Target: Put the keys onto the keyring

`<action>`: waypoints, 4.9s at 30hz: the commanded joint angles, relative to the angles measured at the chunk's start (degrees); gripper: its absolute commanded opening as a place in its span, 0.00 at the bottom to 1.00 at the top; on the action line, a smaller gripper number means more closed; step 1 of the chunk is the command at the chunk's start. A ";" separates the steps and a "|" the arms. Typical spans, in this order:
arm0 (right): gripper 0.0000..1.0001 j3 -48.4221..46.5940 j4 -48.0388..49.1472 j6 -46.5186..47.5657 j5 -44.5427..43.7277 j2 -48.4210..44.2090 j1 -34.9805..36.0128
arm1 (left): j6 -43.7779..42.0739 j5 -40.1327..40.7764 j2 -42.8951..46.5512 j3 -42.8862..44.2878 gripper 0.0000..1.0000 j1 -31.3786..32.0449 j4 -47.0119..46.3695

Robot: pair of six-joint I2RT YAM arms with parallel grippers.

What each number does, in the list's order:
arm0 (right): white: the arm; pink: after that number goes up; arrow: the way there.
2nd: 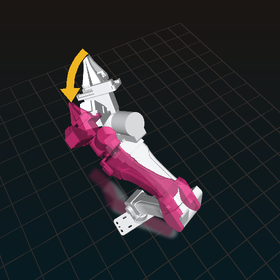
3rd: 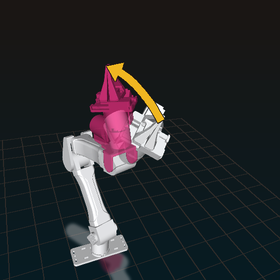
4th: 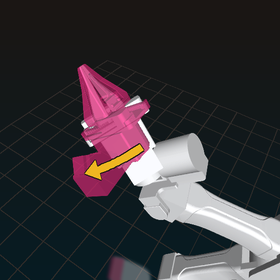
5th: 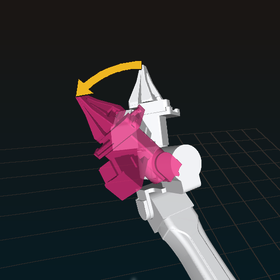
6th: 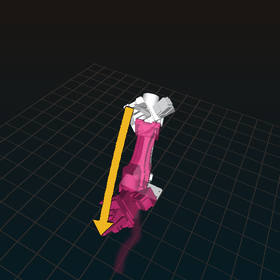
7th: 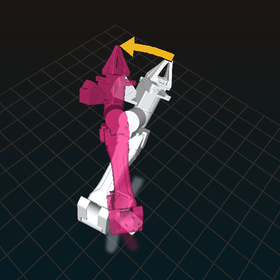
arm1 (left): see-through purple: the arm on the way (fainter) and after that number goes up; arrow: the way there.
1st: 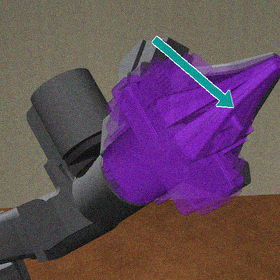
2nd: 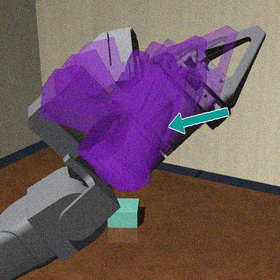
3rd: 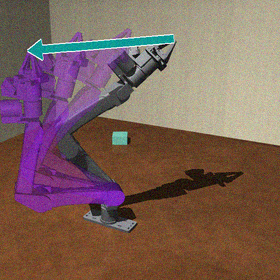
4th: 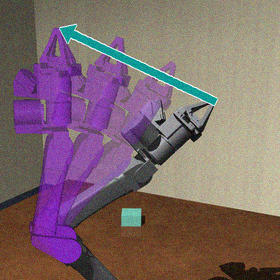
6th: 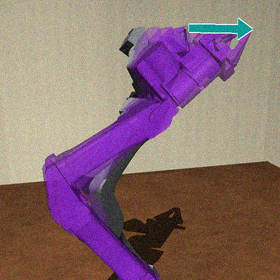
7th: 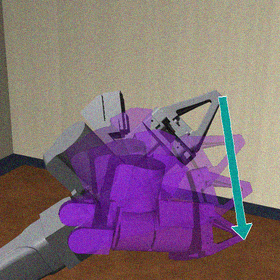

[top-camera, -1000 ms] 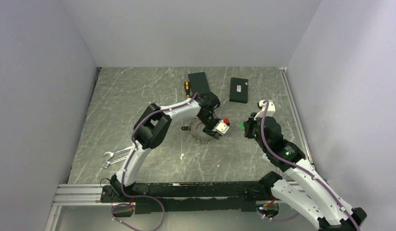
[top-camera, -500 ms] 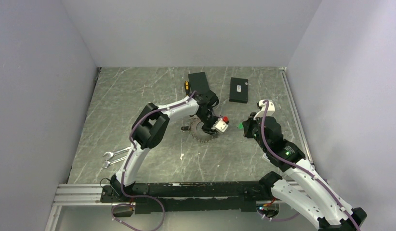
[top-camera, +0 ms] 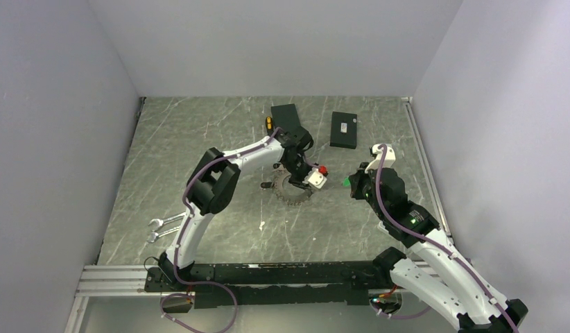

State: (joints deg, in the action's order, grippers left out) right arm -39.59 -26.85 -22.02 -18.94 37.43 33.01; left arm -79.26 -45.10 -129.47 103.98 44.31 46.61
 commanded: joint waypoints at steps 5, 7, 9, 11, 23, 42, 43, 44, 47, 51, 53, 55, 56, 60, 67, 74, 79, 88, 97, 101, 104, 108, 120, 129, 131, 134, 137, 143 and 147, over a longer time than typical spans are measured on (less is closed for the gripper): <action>0.00 0.16 2.77 0.66 0.65 -0.25 -0.23 | -1.69 -0.73 1.65 1.63 0.35 -0.21 0.34; 0.00 0.28 2.86 0.66 0.73 -0.25 -0.24 | -1.38 -0.86 1.63 1.40 0.35 -0.21 -0.41; 0.00 0.31 2.94 0.66 0.75 -0.18 -0.23 | -1.46 -0.94 1.31 1.54 0.34 -0.26 -0.39; 0.00 0.30 2.94 0.66 0.80 -0.22 -0.23 | -1.54 -1.08 0.89 1.95 0.33 -0.22 -0.02; 0.00 0.39 3.12 0.66 1.00 -0.16 -0.24 | -1.48 -1.62 -0.37 2.19 0.30 -0.22 -0.07; 0.00 0.39 3.30 0.75 1.27 -0.08 -0.28 | -1.58 -1.65 -2.28 2.19 0.32 -0.26 -1.13; 0.00 0.39 3.36 0.75 1.27 -0.08 -0.24 | -1.48 -1.59 -2.32 2.12 0.32 -0.28 -1.40; 0.00 0.39 3.38 0.75 1.32 -0.05 -0.29 | -1.35 -1.53 -2.28 1.96 0.32 -0.22 -1.77; 0.00 0.39 3.47 0.75 1.44 -0.08 -0.25 | -1.47 -1.64 -2.36 1.30 0.36 -0.28 -2.87; 0.00 0.48 3.56 0.80 1.70 -0.08 -0.23 | -1.61 -1.80 -2.10 0.54 0.42 -0.15 -4.70; 0.00 0.48 3.56 0.75 1.71 -0.12 -0.24 | -1.28 -1.74 -1.07 -0.68 0.45 -0.16 -6.99; 0.00 0.48 3.65 0.75 1.76 -0.16 -0.23 | -0.59 -1.60 0.25 -2.74 0.45 -0.12 -10.69; 0.00 0.48 3.69 0.75 1.78 -0.15 -0.23 | -0.70 -1.43 0.67 -3.22 0.45 -0.15 -11.53; 0.00 0.56 3.82 0.84 1.98 -0.14 -0.24 | -1.58 -0.99 0.10 -2.11 0.41 -0.17 -10.28; 0.00 0.57 3.82 0.75 2.06 -0.03 -0.23 | -1.43 -0.53 0.40 -2.75 0.35 -0.19 -10.88; 0.00 0.65 3.91 0.75 2.23 0.01 -0.25 | -0.08 0.35 1.19 -2.80 0.33 -0.26 -11.78; 0.00 0.66 3.91 0.75 2.41 0.01 -0.23 | 0.48 0.94 1.16 -2.82 0.33 -0.51 -12.39; 0.00 0.74 4.09 0.75 2.50 0.01 -0.25 | 1.26 1.66 1.06 -2.09 0.29 -0.86 -12.08; 0.00 0.74 4.17 0.80 2.68 0.19 -0.24 | 2.46 2.39 1.24 -2.19 0.27 -1.25 -12.73; 0.00 0.75 4.18 0.84 2.68 0.28 -0.23 | 3.15 2.47 1.41 -2.72 0.26 -1.54 -13.80; 0.00 0.75 4.18 0.84 2.68 0.36 -0.23 | 3.47 2.22 1.64 -3.22 0.27 -1.84 -14.65; 0.00 0.75 4.26 0.84 2.68 0.36 -0.24 | 4.94 1.55 1.85 -3.70 0.27 -2.54 -15.87; 0.00 0.75 4.43 0.93 2.81 0.45 -0.28 | 7.07 1.05 2.68 -5.28 0.25 -3.56 -17.32; 0.00 0.73 4.51 0.94 2.86 0.45 -0.15 | 7.32 -0.05 2.74 -5.46 0.24 -3.67 -17.72; 0.00 0.74 4.52 0.93 2.86 0.41 -0.21 | 7.08 -0.26 2.65 -5.31 0.24 -3.63 -17.69; 0.00 0.75 4.53 0.93 2.94 0.36 -0.15 | 7.85 -0.71 2.71 -5.54 0.24 -3.64 -18.69; 0.00 0.75 4.53 0.93 2.88 0.28 -0.15 | 7.79 -1.07 2.48 -4.89 0.23 -3.63 -18.15; 0.00 0.75 4.53 0.93 2.86 0.19 -0.16 | 7.30 -0.78 1.94 -4.10 0.15 -3.62 -16.69; 0.00 0.83 4.66 0.93 2.99 0.19 -0.14 | 7.77 -1.09 1.94 -4.48 0.08 -3.65 -17.43</action>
State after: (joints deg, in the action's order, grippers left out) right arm -38.70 -25.15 -21.87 -16.12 37.91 33.01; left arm -72.38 -44.14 -130.08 98.67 40.73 29.39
